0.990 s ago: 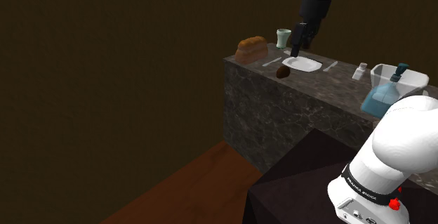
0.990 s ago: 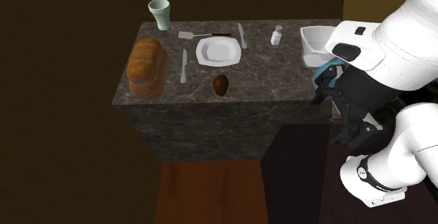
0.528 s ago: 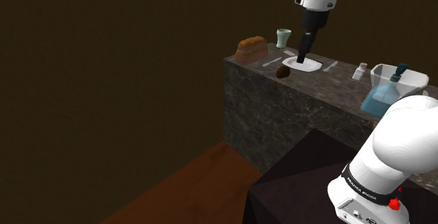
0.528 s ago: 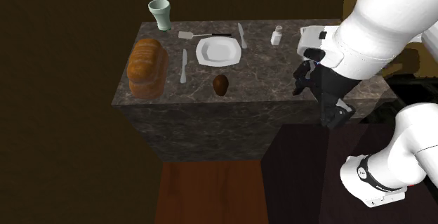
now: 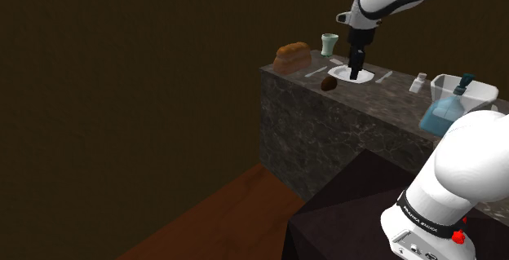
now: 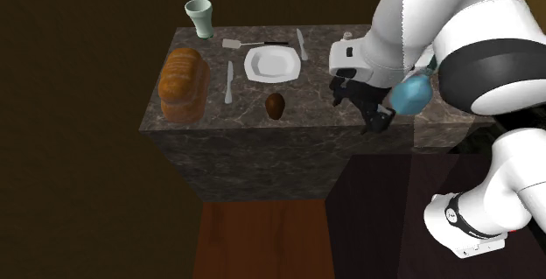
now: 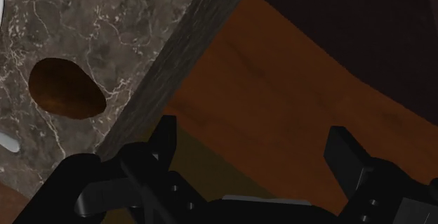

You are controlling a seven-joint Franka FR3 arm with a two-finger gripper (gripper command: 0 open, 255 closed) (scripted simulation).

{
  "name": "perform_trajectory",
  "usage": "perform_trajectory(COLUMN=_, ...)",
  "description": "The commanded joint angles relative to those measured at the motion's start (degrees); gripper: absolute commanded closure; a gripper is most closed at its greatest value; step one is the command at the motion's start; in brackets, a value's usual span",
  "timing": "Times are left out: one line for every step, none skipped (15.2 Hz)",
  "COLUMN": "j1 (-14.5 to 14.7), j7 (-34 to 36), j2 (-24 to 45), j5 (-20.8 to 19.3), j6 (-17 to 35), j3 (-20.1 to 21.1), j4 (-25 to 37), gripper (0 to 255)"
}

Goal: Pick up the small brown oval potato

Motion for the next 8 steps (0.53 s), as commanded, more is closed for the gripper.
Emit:
perform_trajectory(j1=0.72, j7=-5.59, j2=3.7, j5=-1.35, j6=2.68, j3=-2.42, j4=1.3, gripper=0)
perform_trajectory(j1=1.03, j7=-8.27, j2=5.61, j5=-1.84, j6=4.06, j3=-3.61, j4=1.99, gripper=0)
perform_trajectory(j1=1.4, j7=-10.94, j2=7.59, j5=-2.22, j6=5.45, j3=-4.8, j4=2.77, gripper=0)
perform_trajectory(j1=1.76, j7=-13.64, j2=9.65, j5=-2.46, j6=6.85, j3=-5.94, j4=3.62, gripper=0)
perform_trajectory(j1=2.16, j7=-16.35, j2=11.77, j5=-2.58, j6=8.25, j3=-7.07, j4=4.54, gripper=0)
perform_trajectory(j1=2.54, j7=-19.1, j2=13.97, j5=-2.55, j6=9.66, j3=-8.14, j4=5.53, gripper=0)
perform_trajectory(j1=2.94, j7=-21.87, j2=16.23, j5=-2.38, j6=11.05, j3=-9.19, j4=6.6, gripper=0)
perform_trajectory(j1=3.29, j7=-24.69, j2=18.55, j5=-2.03, j6=12.44, j3=-10.14, j4=7.72, gripper=0)
